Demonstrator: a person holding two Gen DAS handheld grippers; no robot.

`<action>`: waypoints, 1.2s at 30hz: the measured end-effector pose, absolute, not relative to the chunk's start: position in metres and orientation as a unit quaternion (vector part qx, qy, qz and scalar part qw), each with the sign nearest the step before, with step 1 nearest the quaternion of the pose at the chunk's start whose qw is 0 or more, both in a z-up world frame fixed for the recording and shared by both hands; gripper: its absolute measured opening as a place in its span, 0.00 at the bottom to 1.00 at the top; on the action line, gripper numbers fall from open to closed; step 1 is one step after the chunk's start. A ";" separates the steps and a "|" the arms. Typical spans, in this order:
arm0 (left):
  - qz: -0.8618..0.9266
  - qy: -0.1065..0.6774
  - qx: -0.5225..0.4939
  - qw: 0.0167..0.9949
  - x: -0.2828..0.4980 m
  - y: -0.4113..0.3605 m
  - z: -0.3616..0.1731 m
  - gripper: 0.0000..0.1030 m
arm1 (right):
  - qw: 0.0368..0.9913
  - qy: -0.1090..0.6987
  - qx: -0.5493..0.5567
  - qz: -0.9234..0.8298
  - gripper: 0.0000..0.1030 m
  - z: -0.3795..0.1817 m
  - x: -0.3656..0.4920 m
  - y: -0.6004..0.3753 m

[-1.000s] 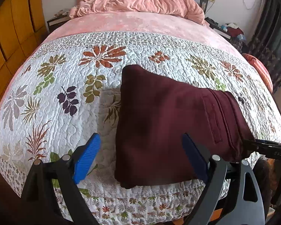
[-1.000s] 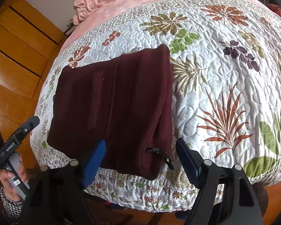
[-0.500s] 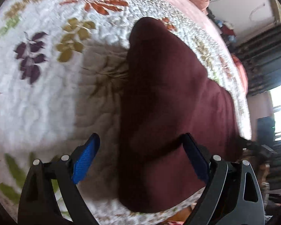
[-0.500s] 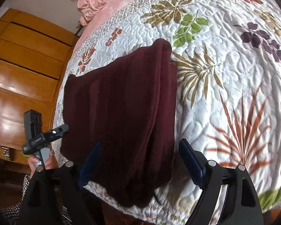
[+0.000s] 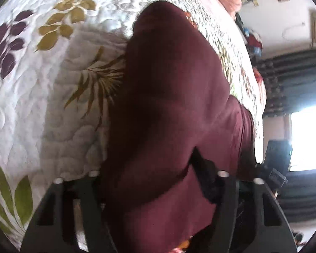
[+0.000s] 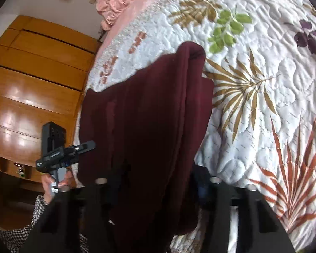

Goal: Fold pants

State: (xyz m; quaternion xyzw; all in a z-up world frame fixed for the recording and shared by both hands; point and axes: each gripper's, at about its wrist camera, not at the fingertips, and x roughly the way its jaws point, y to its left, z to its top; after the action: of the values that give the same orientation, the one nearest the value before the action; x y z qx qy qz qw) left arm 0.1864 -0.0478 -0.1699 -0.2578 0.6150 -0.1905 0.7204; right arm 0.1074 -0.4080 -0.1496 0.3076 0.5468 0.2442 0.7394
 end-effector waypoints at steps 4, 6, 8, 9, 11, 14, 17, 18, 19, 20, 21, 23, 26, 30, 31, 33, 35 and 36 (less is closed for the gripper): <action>-0.187 0.597 -0.265 0.734 0.178 -0.049 -0.160 0.32 | 0.755 0.534 0.289 0.248 0.37 -0.126 0.098 -0.402; -0.191 0.584 -0.270 0.741 0.176 -0.050 -0.152 0.29 | 0.762 0.529 0.278 0.249 0.36 -0.115 0.100 -0.397; -0.198 0.571 -0.271 0.749 0.174 -0.050 -0.143 0.28 | 0.766 0.522 0.273 0.256 0.36 -0.101 0.104 -0.394; -0.205 0.562 -0.273 0.754 0.176 -0.052 -0.137 0.27 | 0.770 0.519 0.268 0.257 0.36 -0.094 0.107 -0.394; -0.219 0.543 -0.277 0.762 0.181 -0.055 -0.124 0.27 | 0.776 0.514 0.261 0.256 0.36 -0.085 0.114 -0.394; -0.223 0.526 -0.274 0.774 0.199 -0.059 -0.109 0.27 | 0.787 0.502 0.254 0.253 0.36 -0.069 0.135 -0.399; -0.220 0.506 -0.281 0.785 0.228 -0.059 -0.096 0.27 | 0.799 0.492 0.245 0.244 0.36 -0.058 0.166 -0.399; -0.217 0.501 -0.279 0.790 0.237 -0.057 -0.092 0.27 | 0.803 0.490 0.239 0.242 0.36 -0.056 0.177 -0.399; -0.214 0.494 -0.276 0.796 0.246 -0.058 -0.090 0.27 | 0.804 0.489 0.237 0.240 0.36 -0.055 0.189 -0.398; -0.211 0.490 -0.274 0.800 0.253 -0.059 -0.089 0.27 | 0.804 0.490 0.241 0.238 0.36 -0.056 0.203 -0.398; -0.206 0.488 -0.270 0.804 0.265 -0.059 -0.089 0.28 | 0.803 0.490 0.244 0.236 0.36 -0.058 0.215 -0.397; -0.195 0.488 -0.265 0.808 0.278 -0.059 -0.095 0.28 | 0.800 0.495 0.247 0.232 0.36 -0.069 0.235 -0.396; -0.168 0.519 -0.245 0.802 0.299 -0.059 -0.123 0.31 | 0.781 0.525 0.262 0.212 0.39 -0.103 0.255 -0.393; -0.152 0.534 -0.235 0.798 0.304 -0.055 -0.147 0.51 | 0.770 0.542 0.285 0.181 0.54 -0.141 0.259 -0.401; -0.148 0.535 -0.232 0.799 0.303 -0.053 -0.147 0.59 | 0.764 0.537 0.307 0.185 0.55 -0.142 0.255 -0.406; -0.127 0.532 -0.215 0.809 0.293 -0.043 -0.142 0.68 | 0.770 0.532 0.305 0.176 0.57 -0.137 0.248 -0.412; -0.107 0.516 -0.194 0.827 0.283 -0.035 -0.128 0.68 | 0.791 0.520 0.282 0.158 0.56 -0.122 0.236 -0.418; -0.077 0.495 -0.175 0.847 0.273 -0.030 -0.113 0.67 | 0.805 0.508 0.267 0.150 0.55 -0.111 0.227 -0.419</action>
State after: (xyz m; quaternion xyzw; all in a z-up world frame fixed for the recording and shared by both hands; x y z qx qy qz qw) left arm 0.2727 -0.0302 -0.1135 -0.1750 0.4953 -0.0769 0.8474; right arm 0.2266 -0.4192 -0.1110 0.2670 0.5081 0.1501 0.8050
